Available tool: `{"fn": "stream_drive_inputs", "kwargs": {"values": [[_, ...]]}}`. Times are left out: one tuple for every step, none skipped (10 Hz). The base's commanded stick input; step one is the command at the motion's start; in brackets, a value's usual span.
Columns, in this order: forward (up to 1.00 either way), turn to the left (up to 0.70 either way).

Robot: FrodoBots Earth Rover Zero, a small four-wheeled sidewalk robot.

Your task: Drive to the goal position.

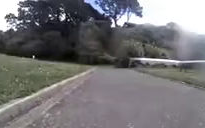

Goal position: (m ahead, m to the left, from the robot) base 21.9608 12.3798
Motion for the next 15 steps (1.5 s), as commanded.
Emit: {"fn": "stream_drive_inputs", "kwargs": {"values": [[1.00,0.00],[1.00,0.00],[1.00,0.00],[1.00,0.00],[1.00,0.00],[1.00,0.00],[1.00,0.00],[1.00,0.00],[1.00,-0.08],[1.00,-0.18],[1.00,-0.32],[1.00,-0.39],[1.00,-0.39],[1.00,-0.39],[1.00,-0.39]]}}
